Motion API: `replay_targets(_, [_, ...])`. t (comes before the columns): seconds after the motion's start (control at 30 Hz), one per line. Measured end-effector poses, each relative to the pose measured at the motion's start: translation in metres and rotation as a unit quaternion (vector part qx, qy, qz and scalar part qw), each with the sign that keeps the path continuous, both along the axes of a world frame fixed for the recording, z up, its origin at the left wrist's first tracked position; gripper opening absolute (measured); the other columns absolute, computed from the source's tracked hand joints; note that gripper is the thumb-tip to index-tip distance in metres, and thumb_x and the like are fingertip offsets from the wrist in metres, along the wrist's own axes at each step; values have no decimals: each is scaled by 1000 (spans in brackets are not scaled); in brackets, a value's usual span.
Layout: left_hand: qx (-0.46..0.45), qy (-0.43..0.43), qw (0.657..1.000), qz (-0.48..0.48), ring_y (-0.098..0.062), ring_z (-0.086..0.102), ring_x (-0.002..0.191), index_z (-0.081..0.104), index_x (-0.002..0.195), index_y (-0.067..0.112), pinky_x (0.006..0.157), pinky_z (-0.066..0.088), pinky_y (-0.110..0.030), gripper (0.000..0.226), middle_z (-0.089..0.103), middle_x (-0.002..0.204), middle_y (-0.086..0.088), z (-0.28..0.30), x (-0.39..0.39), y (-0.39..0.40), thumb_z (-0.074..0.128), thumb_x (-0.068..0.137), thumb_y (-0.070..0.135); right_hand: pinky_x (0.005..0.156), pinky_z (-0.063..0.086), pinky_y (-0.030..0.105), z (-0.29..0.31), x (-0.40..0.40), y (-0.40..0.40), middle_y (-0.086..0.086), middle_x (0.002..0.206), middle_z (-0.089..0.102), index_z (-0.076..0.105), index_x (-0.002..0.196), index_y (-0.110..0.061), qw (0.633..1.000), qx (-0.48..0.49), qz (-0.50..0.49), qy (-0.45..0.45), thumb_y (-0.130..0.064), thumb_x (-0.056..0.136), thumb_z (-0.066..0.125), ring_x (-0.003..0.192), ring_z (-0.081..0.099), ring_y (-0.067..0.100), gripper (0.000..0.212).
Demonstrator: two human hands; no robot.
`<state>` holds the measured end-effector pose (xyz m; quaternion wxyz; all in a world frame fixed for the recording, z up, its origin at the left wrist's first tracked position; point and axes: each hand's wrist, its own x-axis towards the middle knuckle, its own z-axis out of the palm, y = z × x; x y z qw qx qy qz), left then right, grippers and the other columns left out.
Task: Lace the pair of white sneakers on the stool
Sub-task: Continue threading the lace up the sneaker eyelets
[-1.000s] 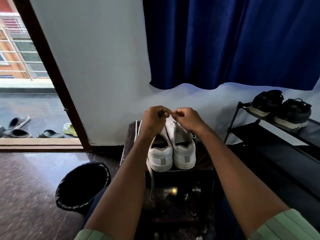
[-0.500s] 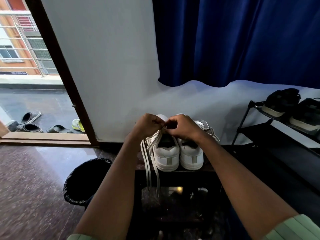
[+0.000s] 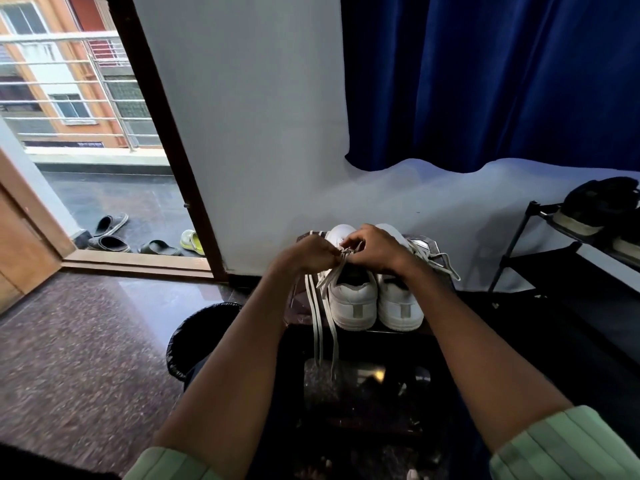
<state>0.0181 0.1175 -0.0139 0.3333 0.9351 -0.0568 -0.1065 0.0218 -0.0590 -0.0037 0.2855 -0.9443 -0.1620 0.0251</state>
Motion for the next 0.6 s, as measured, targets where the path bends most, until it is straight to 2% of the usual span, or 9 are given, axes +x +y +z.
replay_targets(0.07, [-33, -4, 999, -13, -14, 54, 85, 79, 93, 22, 85, 45, -29, 12, 66, 83, -1, 0, 3, 0, 71, 84, 22, 96, 56, 43, -3, 5, -3, -9, 93, 73, 79, 102, -25, 998, 56, 4, 43, -50, 63, 76, 96, 70, 14, 46])
replay_targets(0.1, [-40, 2, 999, -16, -15, 53, 83, 77, 91, 25, 82, 44, -29, 13, 66, 81, -2, -1, 5, 2, 73, 80, 22, 96, 57, 43, -7, 8, -4, -7, 95, 76, 78, 99, -27, 995, 83, 0, 59, -53, 58, 74, 97, 71, 14, 49])
replay_targets(0.17, [-49, 10, 998, -39, -17, 55, 81, 75, 105, 20, 78, 46, -30, 27, 69, 85, -10, -1, 8, 5, 75, 80, 11, 96, 58, 43, -10, 8, -4, -3, 94, 77, 75, 96, -26, 990, 129, -6, 61, -37, 65, 83, 93, 72, 15, 34])
replay_targets(0.23, [-81, 7, 996, -42, -19, 56, 79, 69, 119, 9, 73, 46, -30, 36, 67, 86, -10, 2, 9, 8, 72, 86, -5, 95, 57, 43, -11, 9, -5, 2, 91, 75, 74, 101, -11, 980, 189, -22, 53, -6, 78, 85, 86, 68, 15, 25])
replay_targets(0.27, [-92, -1, 995, -47, -19, 56, 76, 67, 118, 5, 70, 45, -30, 33, 66, 85, -10, 3, 10, 9, 72, 87, -6, 93, 58, 40, -12, 11, -5, 5, 91, 74, 73, 103, -5, 973, 221, -30, 54, 2, 81, 82, 86, 68, 15, 25])
replay_targets(0.37, [-102, -28, 993, -55, -3, 58, 56, 68, 106, 5, 56, 46, -18, 22, 65, 75, -4, 1, 12, 9, 77, 87, -1, 83, 60, 26, -11, 12, -3, 9, 90, 74, 73, 96, -4, 940, 331, -46, 71, 7, 84, 78, 82, 70, 15, 17])
replay_targets(0.43, [-129, -36, 990, -44, 3, 57, 47, 69, 104, 10, 51, 46, -15, 22, 66, 71, -3, 1, 14, 5, 77, 87, 1, 80, 59, 25, -10, 13, -1, 11, 88, 74, 73, 93, -4, 923, 373, -68, 64, 5, 85, 78, 79, 70, 15, 12])
replay_targets(0.53, [-140, -64, 988, -28, -6, 58, 50, 77, 101, 8, 55, 46, -17, 16, 73, 76, -16, 3, 19, 2, 81, 86, 9, 78, 59, 27, -7, 14, -2, 13, 86, 76, 71, 90, -4, 889, 440, -108, 67, 1, 90, 74, 77, 73, 19, 5])
replay_targets(0.6, [-144, -73, 987, -2, -16, 57, 58, 80, 95, 16, 65, 46, -26, 13, 74, 77, -20, 3, 23, 3, 84, 83, 16, 75, 60, 26, -2, 11, -4, 12, 82, 78, 69, 90, -5, 853, 501, -119, 88, 1, 94, 68, 74, 75, 20, 7])
